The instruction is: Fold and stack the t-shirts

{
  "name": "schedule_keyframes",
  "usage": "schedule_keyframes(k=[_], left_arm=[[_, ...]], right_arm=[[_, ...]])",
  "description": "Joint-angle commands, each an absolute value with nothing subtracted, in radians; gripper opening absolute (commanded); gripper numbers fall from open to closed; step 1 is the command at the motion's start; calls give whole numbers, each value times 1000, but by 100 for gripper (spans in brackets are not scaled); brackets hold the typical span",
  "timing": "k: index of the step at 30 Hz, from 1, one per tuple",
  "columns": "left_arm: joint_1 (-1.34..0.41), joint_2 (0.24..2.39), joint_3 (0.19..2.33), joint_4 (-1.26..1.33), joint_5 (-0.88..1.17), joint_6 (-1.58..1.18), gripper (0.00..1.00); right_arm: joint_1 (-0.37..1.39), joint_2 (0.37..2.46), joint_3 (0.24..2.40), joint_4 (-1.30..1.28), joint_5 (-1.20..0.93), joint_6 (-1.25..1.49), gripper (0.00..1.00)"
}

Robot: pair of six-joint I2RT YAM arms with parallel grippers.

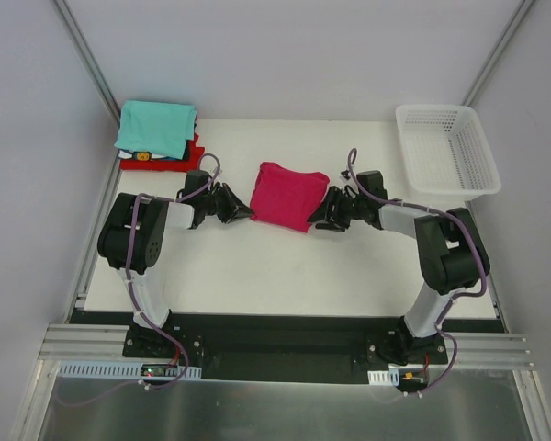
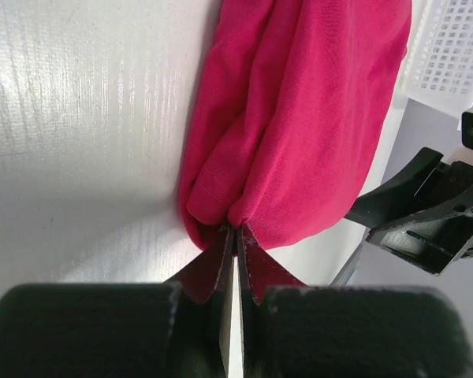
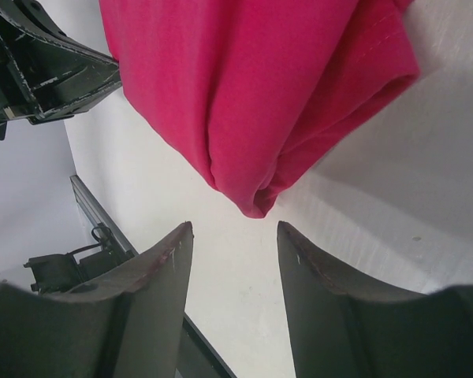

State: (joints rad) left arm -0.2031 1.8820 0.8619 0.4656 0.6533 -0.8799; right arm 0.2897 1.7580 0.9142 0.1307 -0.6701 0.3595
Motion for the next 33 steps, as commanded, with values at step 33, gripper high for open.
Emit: schedule_keyframes(k=[33], left_arm=[[-193, 1842, 893, 430, 673, -833, 0]], right_arm=[[345, 1842, 968, 252, -675, 426, 27]])
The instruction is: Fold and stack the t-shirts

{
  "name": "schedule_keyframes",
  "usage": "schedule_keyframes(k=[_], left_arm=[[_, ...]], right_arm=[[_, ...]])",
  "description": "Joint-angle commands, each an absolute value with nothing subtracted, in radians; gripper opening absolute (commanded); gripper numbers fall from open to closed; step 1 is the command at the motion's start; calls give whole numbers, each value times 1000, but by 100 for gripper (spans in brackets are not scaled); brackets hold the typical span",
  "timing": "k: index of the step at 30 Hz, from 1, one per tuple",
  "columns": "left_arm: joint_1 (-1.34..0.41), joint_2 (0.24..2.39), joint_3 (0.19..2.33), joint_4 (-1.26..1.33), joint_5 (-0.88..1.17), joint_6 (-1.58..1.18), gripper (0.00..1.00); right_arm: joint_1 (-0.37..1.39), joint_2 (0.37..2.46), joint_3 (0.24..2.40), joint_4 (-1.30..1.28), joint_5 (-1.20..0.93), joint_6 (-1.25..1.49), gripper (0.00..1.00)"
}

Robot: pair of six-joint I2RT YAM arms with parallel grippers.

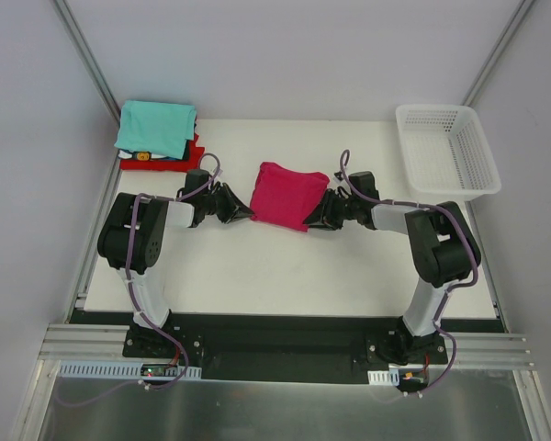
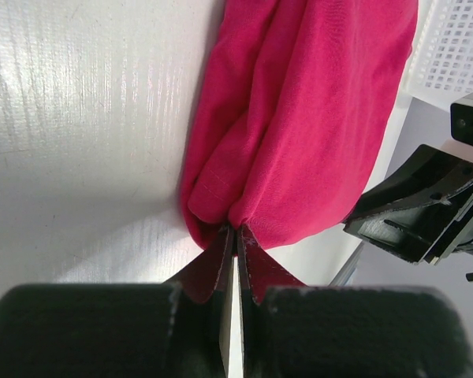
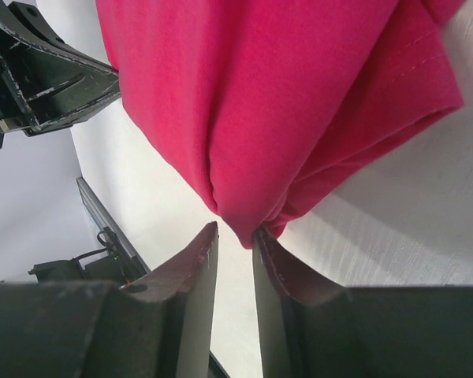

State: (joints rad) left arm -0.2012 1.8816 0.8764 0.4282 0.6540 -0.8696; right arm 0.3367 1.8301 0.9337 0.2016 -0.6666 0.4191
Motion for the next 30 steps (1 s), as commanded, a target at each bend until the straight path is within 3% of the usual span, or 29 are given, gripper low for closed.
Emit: schedule_keyframes(k=[1, 4, 8, 30], left_arm=[[-193, 1841, 894, 430, 673, -831, 0], [-190, 1839, 894, 425, 675, -828, 0], [-187, 1838, 891, 420, 672, -824, 0], [-178, 1836, 894, 410, 678, -808, 0]], right_arm=[[344, 1844, 966, 253, -675, 426, 26], [345, 1847, 962, 258, -675, 429, 14], [344, 1842, 954, 258, -675, 430, 8], [288, 1778, 934, 133, -686, 322, 5]])
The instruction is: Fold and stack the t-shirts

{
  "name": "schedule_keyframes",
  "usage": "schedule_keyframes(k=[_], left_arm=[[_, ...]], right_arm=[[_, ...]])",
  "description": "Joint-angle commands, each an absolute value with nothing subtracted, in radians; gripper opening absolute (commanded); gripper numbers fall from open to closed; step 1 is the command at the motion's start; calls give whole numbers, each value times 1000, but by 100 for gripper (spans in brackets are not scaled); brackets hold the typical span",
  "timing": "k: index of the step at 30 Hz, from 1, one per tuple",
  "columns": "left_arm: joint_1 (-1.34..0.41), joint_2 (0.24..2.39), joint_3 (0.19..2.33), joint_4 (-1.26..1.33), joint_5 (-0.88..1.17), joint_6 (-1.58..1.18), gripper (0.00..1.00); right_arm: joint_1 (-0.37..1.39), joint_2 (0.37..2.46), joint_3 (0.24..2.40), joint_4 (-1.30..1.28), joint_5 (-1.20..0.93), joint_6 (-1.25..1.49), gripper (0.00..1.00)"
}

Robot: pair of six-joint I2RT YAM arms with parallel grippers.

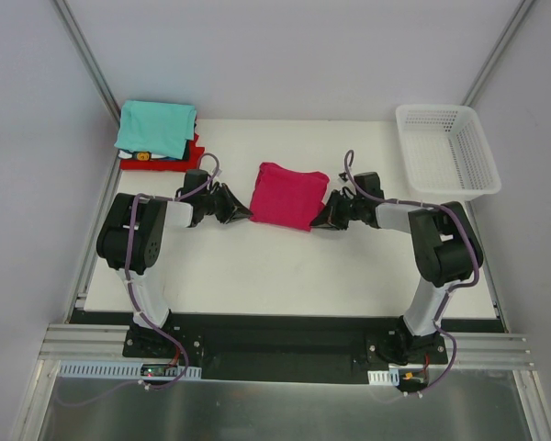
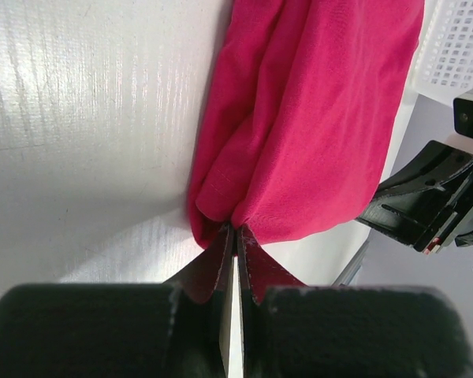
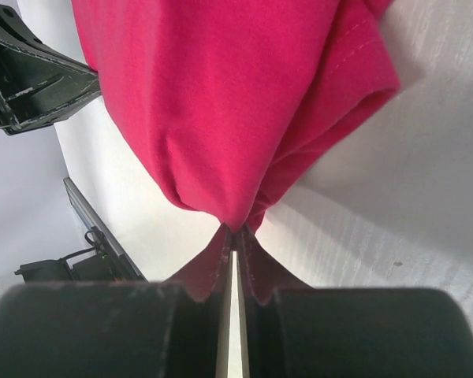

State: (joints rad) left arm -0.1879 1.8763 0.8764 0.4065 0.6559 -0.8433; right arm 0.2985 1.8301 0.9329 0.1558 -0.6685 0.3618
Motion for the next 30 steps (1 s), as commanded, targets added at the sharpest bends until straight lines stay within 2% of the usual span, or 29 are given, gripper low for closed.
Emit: schedule_keyframes(k=[1, 27, 30], left_arm=[[-178, 1835, 894, 407, 677, -807, 0], [-169, 1821, 907, 362, 675, -772, 0], [-167, 1819, 907, 362, 676, -773, 0]], right_arm=[[287, 1778, 936, 127, -684, 321, 5], [195, 1766, 999, 5, -699, 213, 3], [193, 1772, 1006, -18, -712, 216, 8]])
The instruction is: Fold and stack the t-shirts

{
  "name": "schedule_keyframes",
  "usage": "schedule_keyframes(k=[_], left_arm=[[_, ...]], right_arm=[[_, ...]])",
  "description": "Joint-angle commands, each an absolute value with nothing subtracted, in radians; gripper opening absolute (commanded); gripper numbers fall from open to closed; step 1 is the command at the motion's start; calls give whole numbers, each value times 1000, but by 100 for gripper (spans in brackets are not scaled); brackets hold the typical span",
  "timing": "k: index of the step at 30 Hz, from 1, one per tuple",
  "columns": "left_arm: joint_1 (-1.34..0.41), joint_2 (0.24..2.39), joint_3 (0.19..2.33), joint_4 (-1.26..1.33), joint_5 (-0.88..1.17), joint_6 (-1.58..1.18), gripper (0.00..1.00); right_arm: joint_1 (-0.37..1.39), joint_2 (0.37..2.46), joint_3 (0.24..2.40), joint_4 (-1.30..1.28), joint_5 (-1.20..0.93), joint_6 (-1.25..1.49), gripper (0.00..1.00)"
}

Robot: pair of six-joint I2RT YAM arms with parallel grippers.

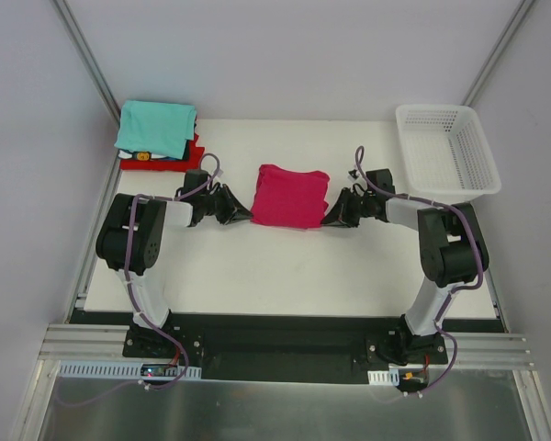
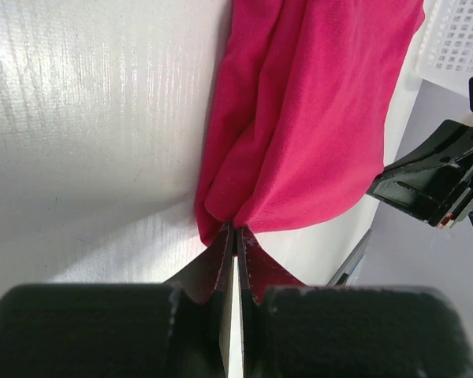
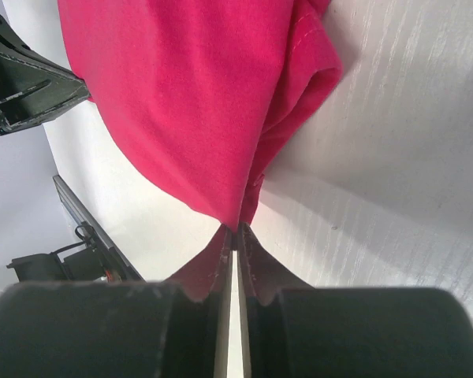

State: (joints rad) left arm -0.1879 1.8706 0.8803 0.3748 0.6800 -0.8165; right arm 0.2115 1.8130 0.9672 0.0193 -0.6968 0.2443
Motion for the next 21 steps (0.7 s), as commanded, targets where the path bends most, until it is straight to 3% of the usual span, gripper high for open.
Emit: schedule_keyframes(k=[1, 3, 7, 10, 11, 13, 15, 18, 21], left_arm=[[-167, 1819, 905, 362, 680, -775, 0], [-169, 1819, 908, 364, 681, -776, 0], [-167, 1822, 910, 367, 687, -775, 0], [-169, 1824, 911, 370, 698, -773, 4], [-169, 1822, 910, 370, 701, -775, 7], [-169, 1819, 911, 370, 703, -769, 28], [-169, 1818, 911, 370, 710, -769, 40], [-169, 1816, 905, 370, 710, -764, 51], [-167, 1813, 891, 382, 710, -761, 52]], right_arm=[[195, 1775, 1006, -20, -716, 218, 9], [198, 1779, 1006, -21, -726, 219, 22], [206, 1787, 1003, -21, -733, 218, 35], [212, 1787, 997, -17, -733, 221, 37], [213, 1786, 996, -14, -733, 222, 37], [218, 1784, 994, -9, -732, 230, 37], [229, 1779, 989, -5, -732, 235, 37], [245, 1773, 979, 31, -729, 252, 37], [261, 1775, 966, 54, -724, 265, 36]])
